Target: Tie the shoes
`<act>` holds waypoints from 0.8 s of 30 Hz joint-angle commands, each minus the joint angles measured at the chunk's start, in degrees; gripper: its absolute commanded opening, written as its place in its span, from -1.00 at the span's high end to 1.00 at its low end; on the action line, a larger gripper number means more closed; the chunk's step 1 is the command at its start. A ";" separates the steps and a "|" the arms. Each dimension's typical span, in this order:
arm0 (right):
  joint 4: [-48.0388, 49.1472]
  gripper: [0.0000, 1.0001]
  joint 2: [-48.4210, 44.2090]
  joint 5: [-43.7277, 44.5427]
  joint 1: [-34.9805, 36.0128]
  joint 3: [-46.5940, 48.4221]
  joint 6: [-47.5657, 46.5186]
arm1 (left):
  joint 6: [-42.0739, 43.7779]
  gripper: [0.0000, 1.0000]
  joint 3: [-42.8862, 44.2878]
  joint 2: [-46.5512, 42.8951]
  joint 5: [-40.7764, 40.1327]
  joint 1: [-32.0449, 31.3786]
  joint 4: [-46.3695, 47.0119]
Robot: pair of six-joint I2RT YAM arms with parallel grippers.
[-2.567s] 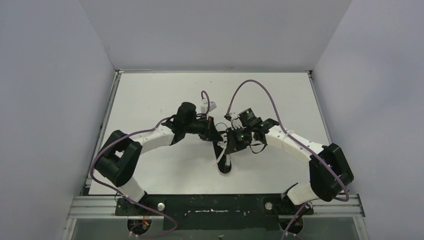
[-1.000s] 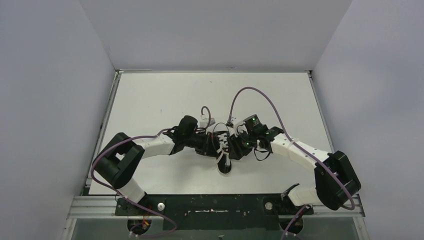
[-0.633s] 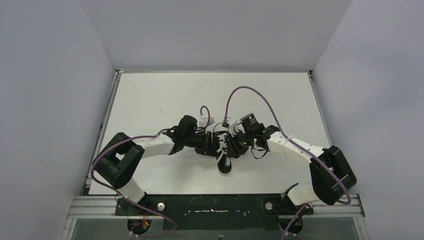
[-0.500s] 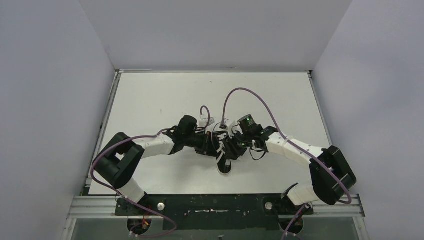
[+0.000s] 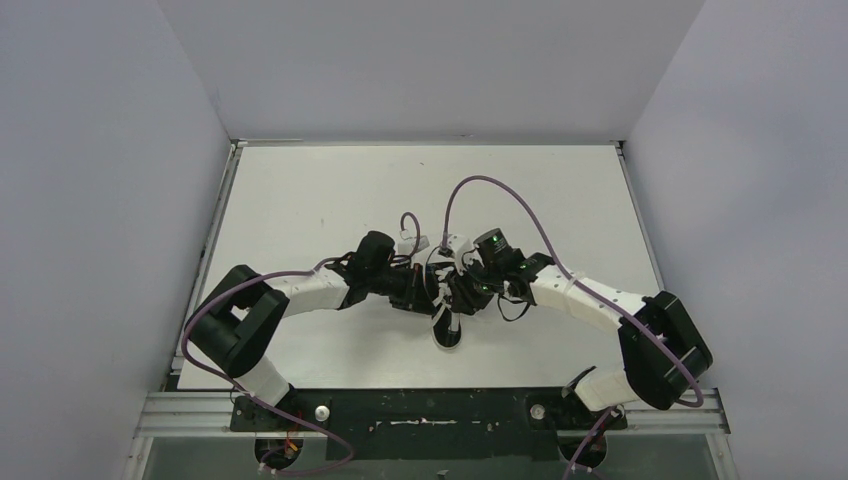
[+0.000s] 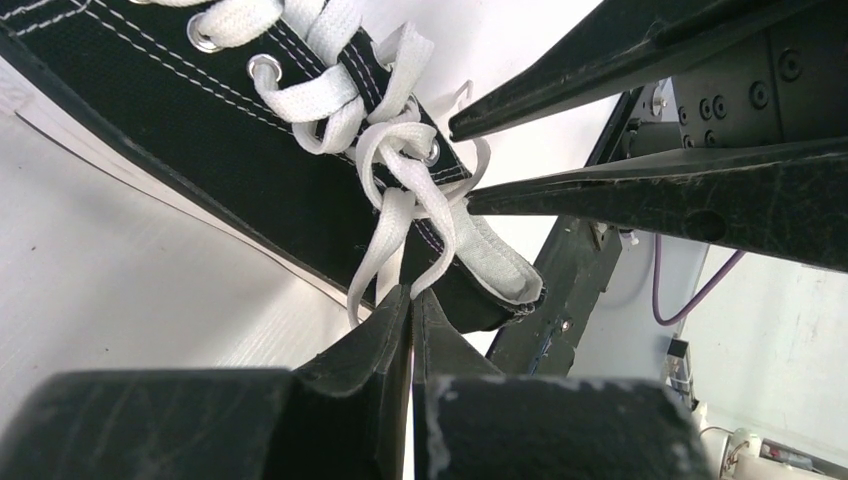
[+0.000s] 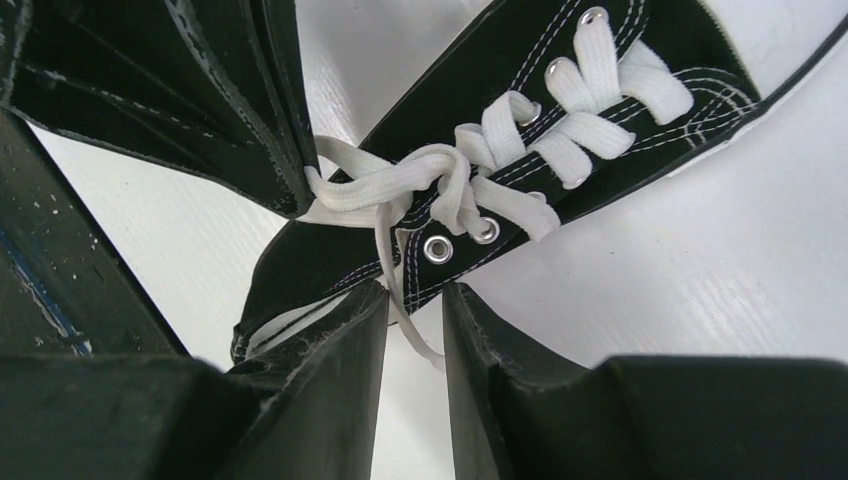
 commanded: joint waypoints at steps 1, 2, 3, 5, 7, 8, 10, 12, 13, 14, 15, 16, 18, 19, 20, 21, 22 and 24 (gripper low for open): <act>3.90 0.41 -2.45 2.40 0.47 1.93 0.23 | 0.58 1.00 1.29 -2.24 1.37 0.20 0.17; 4.04 0.39 -2.34 1.94 0.52 1.93 0.10 | 0.59 1.00 1.33 -2.30 1.40 0.20 0.06; 4.09 0.38 -2.08 1.85 0.68 1.92 0.08 | 0.59 1.00 1.37 -2.35 1.47 0.20 0.04; 4.18 0.42 -1.32 1.76 1.11 1.92 -0.08 | 0.67 1.00 1.42 -2.37 1.48 0.21 -0.11; 4.46 0.51 -0.54 1.49 1.30 1.72 0.21 | 0.66 1.00 1.52 -2.28 1.73 0.35 -0.42; 4.55 0.57 -0.25 1.33 1.34 1.62 0.35 | 0.74 1.00 1.69 -2.21 1.76 0.38 -0.67; 4.78 0.71 -0.16 1.38 1.46 1.42 0.89 | 0.84 1.00 1.71 -2.28 1.83 0.46 -0.99; 4.66 0.89 -0.84 1.67 1.44 1.31 1.05 | 0.92 1.00 1.78 -2.24 1.89 0.55 -1.37; 4.44 0.97 -1.43 1.93 1.36 1.35 1.34 | 1.00 1.00 1.87 -2.14 1.92 0.64 -1.70; 4.14 1.00 -2.19 2.19 1.29 1.39 1.71 | 1.21 1.00 1.97 -2.11 1.82 0.69 -2.39; 3.87 1.00 -2.98 2.39 1.14 1.52 2.14 | 1.73 1.00 2.18 -2.07 1.53 0.72 -3.52; 3.35 1.00 -3.80 2.70 1.10 1.69 2.58 | 2.49 1.00 2.66 -1.96 1.15 0.73 -5.11; 2.19 1.00 -4.71 2.93 1.04 2.04 2.94 | 4.65 1.00 3.97 -1.81 0.81 0.77 -8.48; 1.72 1.00 -4.92 2.85 1.00 2.17 2.96 | 5.60 1.00 4.78 -1.83 0.90 0.97 -10.96; 1.68 1.00 -5.07 2.42 1.00 2.20 3.99 | 6.53 1.00 5.33 -1.91 1.32 1.24 -12.07; 2.05 1.00 -5.07 2.03 1.00 2.05 4.55 | 7.50 0.99 5.92 -2.10 1.65 1.66 -12.97; 2.37 1.00 -5.05 1.86 1.00 1.80 4.95 | 8.51 0.95 6.75 -2.13 1.79 2.08 -14.32; 3.32 1.00 -4.91 1.72 1.00 1.44 5.30 | 10.17 0.75 8.66 -1.52 3.41 3.08 -16.45</act>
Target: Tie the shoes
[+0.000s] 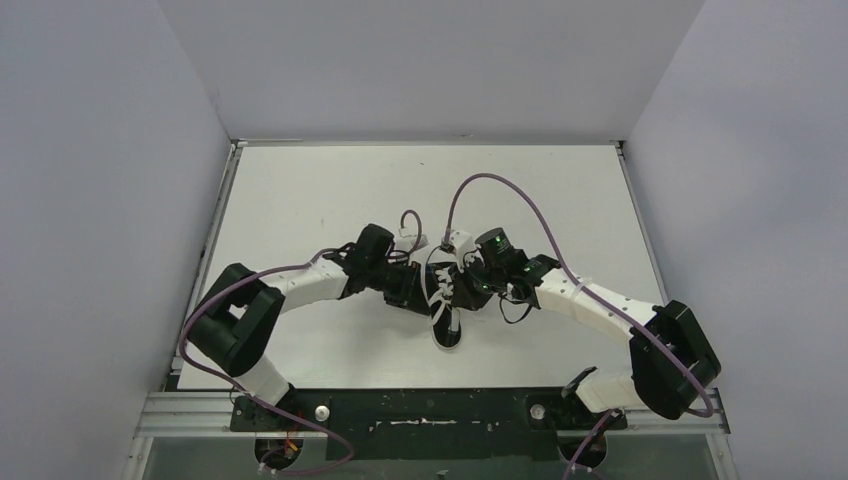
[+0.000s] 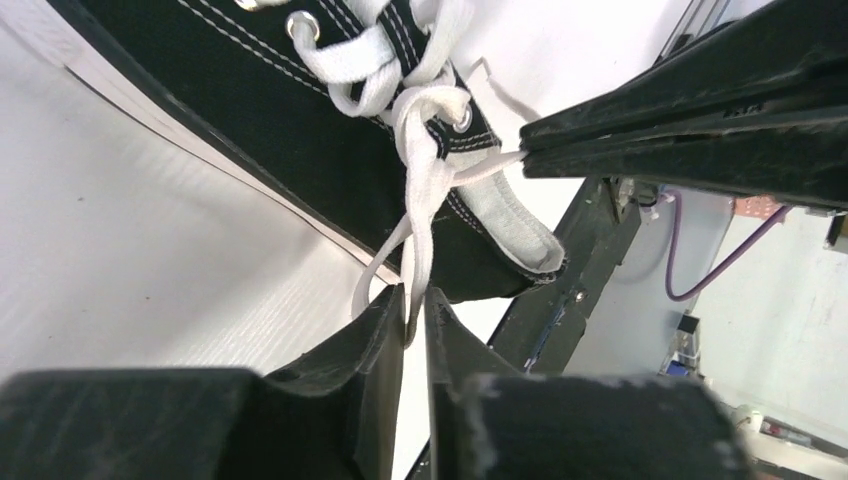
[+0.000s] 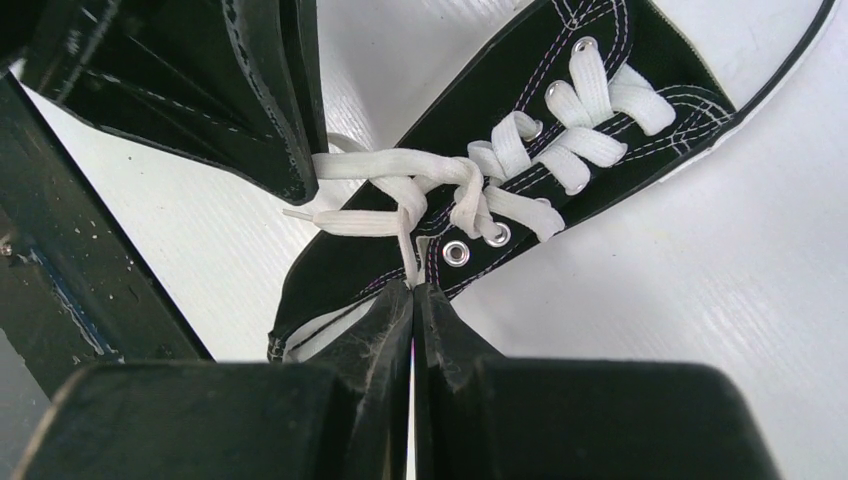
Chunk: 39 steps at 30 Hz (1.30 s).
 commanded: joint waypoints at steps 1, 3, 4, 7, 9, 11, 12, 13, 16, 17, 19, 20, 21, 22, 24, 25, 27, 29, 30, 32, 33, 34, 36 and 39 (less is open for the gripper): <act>3.10 1.00 -1.64 -0.19 -0.07 1.27 1.79 | 5.45 0.61 5.94 -1.08 4.29 2.55 -5.48; 3.51 1.00 -1.33 -0.58 -0.07 1.16 2.09 | 5.11 0.38 7.39 -0.39 5.66 4.00 -5.31; 3.64 1.00 -1.16 -0.78 -0.08 1.07 2.25 | 5.02 0.27 8.22 0.09 6.16 4.61 -5.14; 4.00 1.00 -0.82 -0.73 -0.07 0.43 2.70 | 3.75 0.09 11.34 3.03 7.27 6.10 -4.12; 4.50 1.00 -0.91 -0.54 -0.09 0.11 3.15 | 2.00 0.06 13.67 5.87 8.50 6.31 -2.35; 4.78 1.00 -1.20 -0.16 -0.12 -0.07 3.60 | -0.90 -0.06 15.16 8.65 9.95 5.85 0.96; 4.85 1.00 -1.32 0.16 -0.12 -0.02 3.76 | -2.17 -0.08 15.96 9.97 10.32 5.59 1.51; 4.93 1.00 -1.34 0.30 -0.20 -0.01 3.94 | -2.92 -0.08 16.77 11.05 10.84 5.26 3.36; 4.98 1.00 -1.70 0.81 -0.25 0.03 4.16 | -4.10 -0.08 17.22 12.88 11.14 4.11 5.87; 5.04 1.00 -1.66 0.79 -0.25 0.00 4.20 | -4.14 -0.08 17.38 13.50 10.87 3.87 5.69; 5.05 1.00 -1.66 0.77 -0.28 0.04 4.28 | -4.32 -0.08 17.83 14.69 11.35 3.47 5.46; 5.05 1.00 -1.70 0.89 -0.30 0.00 4.36 | -4.24 -0.08 17.85 15.02 11.35 3.22 5.46; 5.04 1.00 -1.64 0.93 -0.25 -0.13 4.38 | -3.98 -0.08 17.96 15.29 11.62 2.96 5.28; 4.97 1.00 -1.70 1.04 -0.33 -0.18 4.39 | -3.90 -0.07 18.07 15.51 12.09 2.76 5.29; 4.98 1.00 -1.76 1.20 -0.34 -0.40 4.45 | -4.23 -0.01 18.19 15.91 13.05 2.46 5.72; 4.93 1.00 -1.79 1.42 -0.28 -0.51 4.44 | -4.60 0.03 18.02 15.99 13.75 2.43 6.46; 4.85 1.00 -1.84 2.41 -0.31 -0.70 4.73 | -6.18 0.19 16.99 15.59 15.41 2.51 9.21; 4.95 1.00 -2.08 3.10 -0.70 -0.94 5.30 | -8.45 0.33 15.12 14.55 16.21 2.91 12.88; 5.19 1.00 -2.24 3.37 -0.88 -1.16 5.72 | -9.02 0.37 13.92 13.73 16.27 3.17 14.51; 6.04 1.00 -2.63 3.91 -1.32 -1.95 7.36 | -8.96 0.46 12.16 12.04 15.72 3.47 15.81; 6.76 1.00 -2.83 3.93 -1.58 -2.59 8.16 | -8.95 0.48 11.65 11.77 15.75 3.48 16.05; 7.44 1.00 -3.02 3.94 -1.77 -3.21 8.89 | -9.33 0.50 11.25 11.70 16.16 3.44 16.80; 8.82 1.00 -3.12 3.81 -1.96 -4.34 10.37 | -11.27 0.56 9.79 11.39 16.45 3.40 20.48; 10.19 1.00 -3.06 3.89 -2.01 -5.25 12.54 | -12.86 0.62 8.49 10.76 16.24 3.34 23.48</act>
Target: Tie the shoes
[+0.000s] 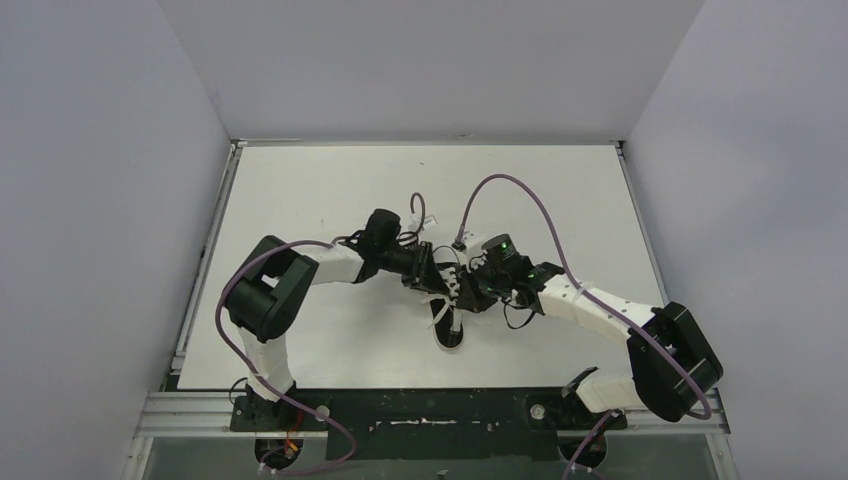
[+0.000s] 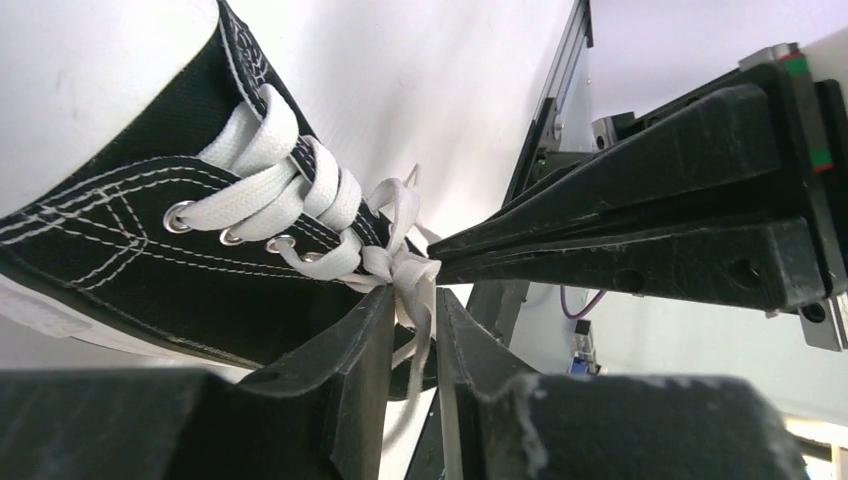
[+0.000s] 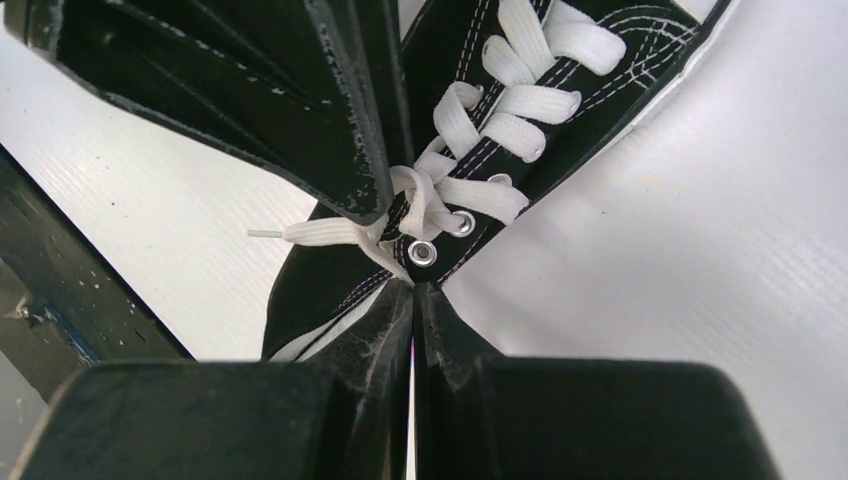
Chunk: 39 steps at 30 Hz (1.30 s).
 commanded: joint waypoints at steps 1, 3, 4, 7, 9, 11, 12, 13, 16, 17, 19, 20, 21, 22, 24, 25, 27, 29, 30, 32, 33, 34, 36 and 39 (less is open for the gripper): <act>6.37 1.00 -2.36 1.32 -0.49 -1.00 4.29 | -3.12 0.63 -1.30 -3.83 2.13 -0.03 9.32; 8.52 1.00 -2.71 0.89 -0.54 -1.76 5.63 | -3.52 0.65 -1.62 -4.05 1.81 -0.10 10.20; 9.35 1.00 -2.93 0.60 -0.58 -1.90 6.18 | -3.25 0.65 -1.74 -4.16 1.61 -0.17 9.94; 10.32 1.00 -3.07 0.74 -0.59 -1.84 7.56 | -0.92 0.50 -2.18 -5.20 0.38 -0.51 8.23; 10.79 1.00 -3.01 0.98 -0.68 -1.90 8.07 | 1.18 0.41 -2.06 -5.67 -0.37 -0.65 5.86; 11.08 1.00 -3.01 1.47 -0.74 -1.97 8.42 | 4.57 0.35 -1.20 -5.81 -1.03 -0.94 1.43; 11.24 1.00 -2.93 1.63 -0.80 -2.01 8.53 | 6.37 0.32 -0.68 -5.92 -1.47 -1.11 -1.29; 11.54 1.00 -2.88 1.62 -0.89 -2.01 8.77 | 8.03 0.31 -0.37 -6.09 -1.70 -1.25 -3.21; 11.92 1.00 -2.37 1.49 -0.96 -1.86 9.16 | 9.85 0.30 -0.64 -6.54 -2.06 -1.36 -4.63; 11.88 1.00 -2.17 1.56 -1.02 -1.84 9.18 | 10.18 0.30 -0.62 -6.57 -1.95 -1.36 -4.86; 12.04 1.00 -2.11 1.81 -1.10 -1.90 9.37 | 10.65 0.30 -0.49 -6.60 -1.70 -1.50 -5.33; 12.20 1.00 -2.13 1.69 -1.11 -1.92 9.52 | 10.85 0.30 -0.53 -6.84 -1.88 -1.71 -5.31; 12.41 1.00 -2.08 1.55 -1.11 -1.92 9.55 | 11.14 0.30 -0.46 -7.04 -2.17 -1.96 -5.27; 12.45 1.00 -2.00 1.45 -1.11 -1.86 9.60 | 11.45 0.30 -0.29 -7.06 -2.33 -2.23 -5.51; 12.50 1.00 -1.78 1.24 -1.19 -1.82 9.68 | 12.29 0.39 0.18 -6.98 -2.94 -2.48 -6.43; 12.56 1.00 -1.65 0.84 -1.20 -1.77 9.73 | 12.53 0.46 0.28 -6.99 -3.22 -2.50 -6.69; 12.14 1.00 -1.40 0.16 -1.20 -1.48 9.54 | 13.15 0.60 0.59 -7.07 -3.78 -2.50 -7.23; 10.63 0.98 -1.64 0.54 -1.35 -1.08 9.66 | 14.35 0.74 1.09 -7.09 -4.37 -2.50 -8.64; 9.70 0.89 -2.08 0.70 -1.72 -0.86 9.68 | 14.92 0.79 1.27 -7.06 -4.74 -2.50 -9.28; 8.11 0.63 -3.13 0.82 -2.66 -0.35 9.73 | 15.71 0.83 1.56 -7.25 -5.10 -2.42 -10.06; 7.54 0.56 -3.64 0.75 -3.12 0.03 9.38 | 15.93 0.84 1.80 -7.13 -5.22 -2.41 -10.41; 6.93 0.54 -3.69 0.45 -3.48 0.54 8.93 | 16.24 0.85 1.97 -7.17 -5.23 -2.41 -10.75; 5.92 0.52 -2.83 -0.43 -4.37 2.16 7.74 | 16.34 0.86 2.38 -7.03 -5.24 -2.41 -11.20; 5.67 0.53 0.09 -2.72 -5.06 4.47 5.91 | 16.37 0.88 2.59 -7.30 -5.13 -2.50 -11.14</act>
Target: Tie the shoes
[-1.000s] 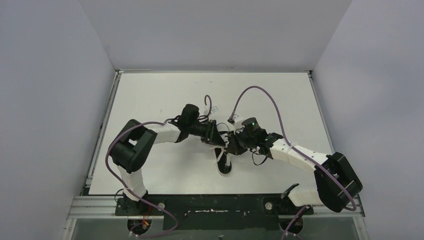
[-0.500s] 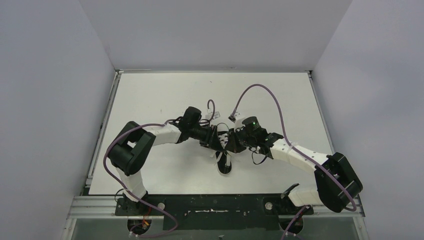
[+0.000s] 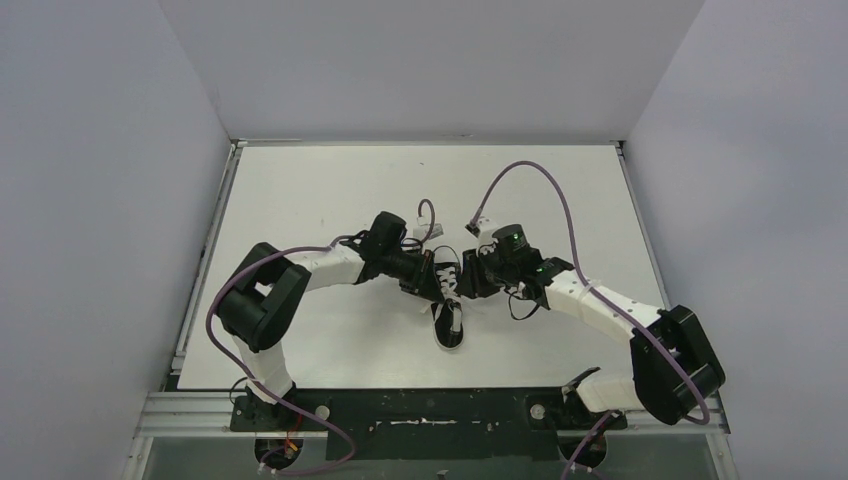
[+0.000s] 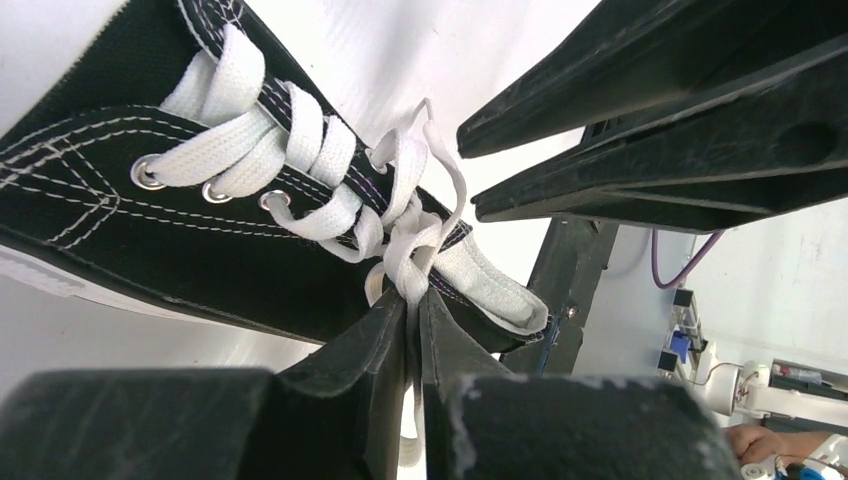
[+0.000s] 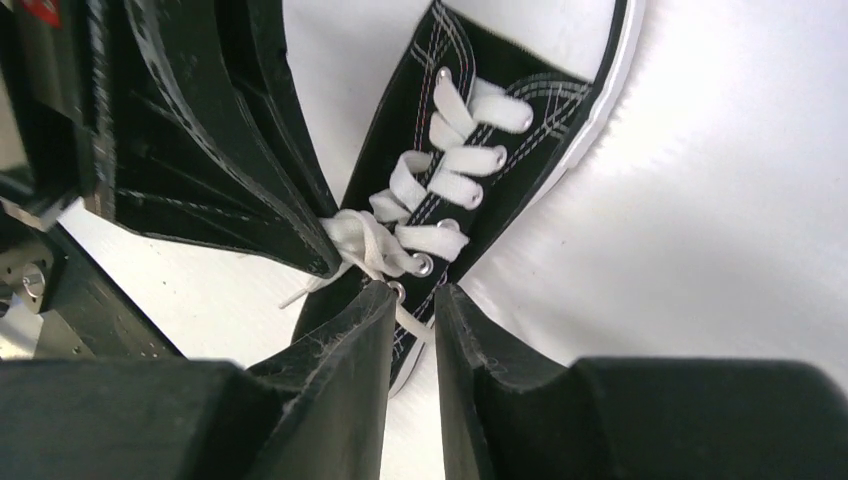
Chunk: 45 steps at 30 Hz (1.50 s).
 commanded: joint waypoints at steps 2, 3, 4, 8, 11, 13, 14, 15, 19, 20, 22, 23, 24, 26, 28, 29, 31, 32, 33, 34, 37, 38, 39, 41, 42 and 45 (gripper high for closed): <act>0.45 0.53 3.43 -4.26 -0.90 6.99 -4.01 | 1.83 0.90 2.68 -3.37 0.41 -0.07 -0.21; 0.56 0.53 4.25 -4.87 -0.89 7.60 -4.27 | 1.81 0.90 2.82 -3.24 0.52 -0.07 -0.33; 0.77 0.52 4.87 -5.29 -0.89 8.04 -4.39 | 1.88 0.91 2.82 -3.25 0.57 -0.07 -0.43; 1.98 0.49 6.23 -6.85 -0.81 8.31 -4.41 | 1.62 0.93 2.91 -3.03 0.59 -0.07 -0.53; 2.18 0.49 7.13 -7.65 -0.72 8.38 -4.70 | 1.28 0.94 3.01 -2.89 0.64 -0.12 -0.21; 2.17 0.53 7.37 -8.00 -0.72 8.40 -5.08 | 1.10 0.95 3.16 -2.86 0.55 -0.20 -0.19; 2.17 0.55 7.38 -8.15 -0.72 8.40 -5.12 | 0.98 0.95 3.21 -2.77 0.66 -0.24 -0.14; 2.26 0.56 7.39 -8.24 -0.72 8.32 -5.06 | 0.86 0.95 3.37 -2.64 0.81 -0.25 -0.10; 2.70 0.56 7.79 -8.77 -0.65 8.14 -5.10 | 0.61 0.95 3.68 -2.37 0.74 -0.33 0.08; 2.75 0.55 7.82 -8.72 -0.62 8.09 -5.11 | 0.46 0.96 3.77 -2.33 0.73 -0.34 0.08; 2.89 0.53 7.86 -8.78 -0.63 8.05 -5.14 | 0.37 0.96 3.84 -2.24 0.83 -0.34 0.08; 2.90 0.53 7.90 -8.97 -0.63 8.05 -5.23 | 0.29 0.97 3.84 -2.23 0.87 -0.34 0.08; 2.90 0.52 7.98 -9.06 -0.63 8.05 -5.28 | 0.26 0.97 3.84 -2.22 0.84 -0.34 0.08; 3.07 0.52 7.94 -9.36 -0.67 7.93 -5.36 | 0.26 0.98 3.90 -2.18 0.95 -0.34 0.04; 3.30 0.52 7.91 -9.43 -0.74 7.72 -5.29 | 0.34 0.98 3.91 -2.14 0.92 -0.34 -0.13; 3.31 0.52 7.91 -9.36 -0.72 7.63 -5.40 | 0.35 0.99 3.93 -2.21 0.90 -0.34 -0.17; 3.54 0.67 7.95 -9.17 -0.76 7.46 -5.33 | 0.38 1.00 3.85 -2.31 0.77 -0.34 -0.18; 3.51 0.82 7.97 -9.13 -0.80 7.48 -5.41 | 0.35 1.00 3.79 -2.36 0.48 -0.32 -0.18; 3.43 1.00 7.88 -9.00 -0.83 7.52 -5.41 | 0.30 1.00 3.70 -2.42 0.23 -0.33 -0.26; 3.22 1.00 7.57 -8.93 -0.85 7.52 -5.37 | 0.04 1.00 3.69 -2.43 -0.09 -0.26 -0.27; 2.28 1.00 5.65 -8.78 -0.90 6.96 -5.43 | -1.42 1.00 3.65 -1.90 -1.44 0.16 -0.31; 2.23 1.00 4.79 -9.16 -0.89 6.45 -5.44 | -1.90 1.00 3.66 -1.55 -1.57 0.33 0.08; 2.51 1.00 4.30 -9.51 -0.92 5.82 -5.47 | -2.38 1.00 3.60 -1.12 -1.68 0.43 0.58; 3.82 1.00 3.57 -10.56 -0.91 4.55 -4.98 | -3.07 1.00 3.82 -0.39 -1.95 0.46 1.31; 4.59 1.00 3.40 -11.30 -0.90 3.85 -4.68 | -3.54 1.00 4.10 -0.14 -1.90 0.46 1.56; 4.99 1.00 3.51 -12.73 -0.85 3.75 -3.85 | -5.27 1.00 3.94 0.02 -2.68 0.73 2.64</act>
